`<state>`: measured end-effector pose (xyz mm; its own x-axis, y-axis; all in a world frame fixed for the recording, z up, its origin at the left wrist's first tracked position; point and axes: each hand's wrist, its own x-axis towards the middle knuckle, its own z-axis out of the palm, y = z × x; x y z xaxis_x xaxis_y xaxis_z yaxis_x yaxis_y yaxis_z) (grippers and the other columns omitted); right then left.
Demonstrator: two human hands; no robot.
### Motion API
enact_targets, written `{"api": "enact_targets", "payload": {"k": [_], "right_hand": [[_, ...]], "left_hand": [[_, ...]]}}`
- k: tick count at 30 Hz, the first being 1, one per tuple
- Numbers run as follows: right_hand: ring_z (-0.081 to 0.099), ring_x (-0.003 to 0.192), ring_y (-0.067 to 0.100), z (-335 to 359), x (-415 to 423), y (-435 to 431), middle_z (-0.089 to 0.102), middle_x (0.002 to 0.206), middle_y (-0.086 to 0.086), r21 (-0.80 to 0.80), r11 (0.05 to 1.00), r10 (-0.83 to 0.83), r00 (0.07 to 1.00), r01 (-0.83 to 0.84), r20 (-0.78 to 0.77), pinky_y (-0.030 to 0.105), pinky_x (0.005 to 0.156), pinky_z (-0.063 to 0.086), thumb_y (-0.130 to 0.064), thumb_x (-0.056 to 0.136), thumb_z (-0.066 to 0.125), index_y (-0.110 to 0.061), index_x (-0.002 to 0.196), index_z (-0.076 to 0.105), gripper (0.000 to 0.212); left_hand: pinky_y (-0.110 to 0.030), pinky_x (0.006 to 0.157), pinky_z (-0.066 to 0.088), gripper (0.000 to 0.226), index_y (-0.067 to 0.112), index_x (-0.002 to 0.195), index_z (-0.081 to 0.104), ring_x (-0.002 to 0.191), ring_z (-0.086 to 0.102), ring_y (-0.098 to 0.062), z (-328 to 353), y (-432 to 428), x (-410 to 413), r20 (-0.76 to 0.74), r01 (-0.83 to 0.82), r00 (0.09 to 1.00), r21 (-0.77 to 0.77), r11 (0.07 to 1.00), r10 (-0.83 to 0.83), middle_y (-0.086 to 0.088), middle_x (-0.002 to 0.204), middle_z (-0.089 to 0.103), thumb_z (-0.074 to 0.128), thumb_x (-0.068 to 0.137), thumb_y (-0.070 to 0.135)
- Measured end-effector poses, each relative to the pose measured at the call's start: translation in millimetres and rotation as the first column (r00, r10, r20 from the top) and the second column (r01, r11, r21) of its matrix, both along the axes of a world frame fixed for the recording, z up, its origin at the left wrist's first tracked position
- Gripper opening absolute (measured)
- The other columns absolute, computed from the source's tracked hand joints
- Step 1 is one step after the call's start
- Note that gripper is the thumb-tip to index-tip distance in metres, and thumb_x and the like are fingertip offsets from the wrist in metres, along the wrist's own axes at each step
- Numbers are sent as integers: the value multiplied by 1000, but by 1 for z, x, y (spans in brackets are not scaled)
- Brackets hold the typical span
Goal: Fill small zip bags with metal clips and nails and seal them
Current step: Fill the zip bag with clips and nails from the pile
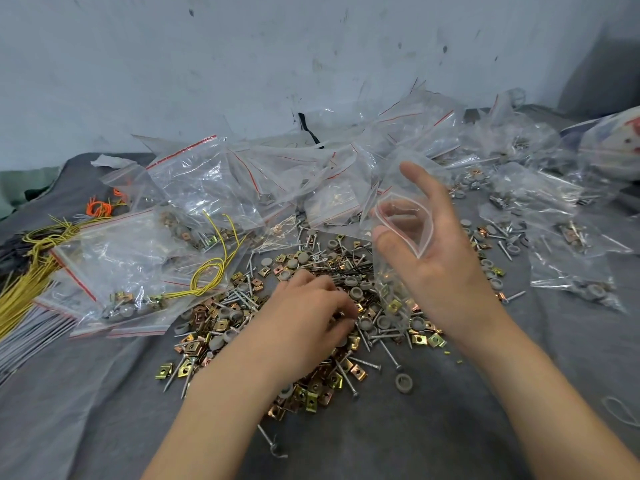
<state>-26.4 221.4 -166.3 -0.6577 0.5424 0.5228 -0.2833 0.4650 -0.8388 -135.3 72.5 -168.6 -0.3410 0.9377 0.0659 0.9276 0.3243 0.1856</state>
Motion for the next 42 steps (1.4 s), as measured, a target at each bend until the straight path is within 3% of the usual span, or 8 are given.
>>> {"api": "enact_targets", "payload": {"k": [5,14,20,22,26,31,35,42], "right_hand": [[61,108,2,-1,0,1,62,108,-22,-3,1000,-2,1000,2,-2,12,88,45,-36,89,64,-47,144,34,64],[60,107,-2,2,5,0,61,108,-23,10,1000,-13,1000,12,13,11,89,46,-30,91,63,-41,147,33,64],[60,108,-2,3,5,-1,61,109,-23,24,999,-21,1000,21,17,13,89,47,-32,90,63,-42,147,33,66],[60,109,-2,2,4,-1,61,109,-24,34,999,-17,999,17,26,12,88,48,-34,90,64,-43,147,32,66],[61,107,-1,0,2,-4,61,109,-25,55,998,-15,999,12,46,7,86,45,-35,89,65,-46,145,32,66],[63,108,4,-2,-1,-8,63,109,-23,65,998,5,999,-8,49,27,90,50,-49,86,64,-55,139,32,63],[64,116,15,-4,-3,-6,64,127,-10,65,997,35,998,-38,53,50,95,52,-34,89,69,-49,145,32,69],[65,113,9,-2,0,-6,62,127,-18,44,999,29,998,-31,53,48,94,54,-35,89,69,-49,143,34,66]], "left_hand": [[-40,101,33,34,38,130,53,123,33,-20,-1,2,13,-161,-39,987,-93,995,24,8,124,45,49,97,45],[-39,99,36,24,38,116,60,117,37,-17,-3,4,11,-122,-32,992,-77,997,22,10,117,47,47,98,48],[-18,80,46,6,38,100,61,91,57,5,8,1,-5,259,-124,964,245,962,58,23,93,64,56,97,38],[-7,68,42,8,39,98,64,81,59,9,18,-1,-9,378,-201,925,389,899,43,25,82,65,60,96,33],[-10,57,42,17,38,102,69,70,59,-1,45,3,-6,465,-258,881,623,738,-85,23,75,64,57,98,26],[-6,60,39,19,31,112,68,72,60,5,67,16,12,398,-169,899,702,692,-185,20,81,62,60,98,20],[-8,64,37,23,30,113,66,76,60,1,71,26,21,347,-91,920,647,757,-185,16,83,66,66,93,20],[-12,67,35,21,36,116,63,84,58,-2,69,29,21,239,-44,961,633,773,-141,18,97,64,62,96,32]]}}
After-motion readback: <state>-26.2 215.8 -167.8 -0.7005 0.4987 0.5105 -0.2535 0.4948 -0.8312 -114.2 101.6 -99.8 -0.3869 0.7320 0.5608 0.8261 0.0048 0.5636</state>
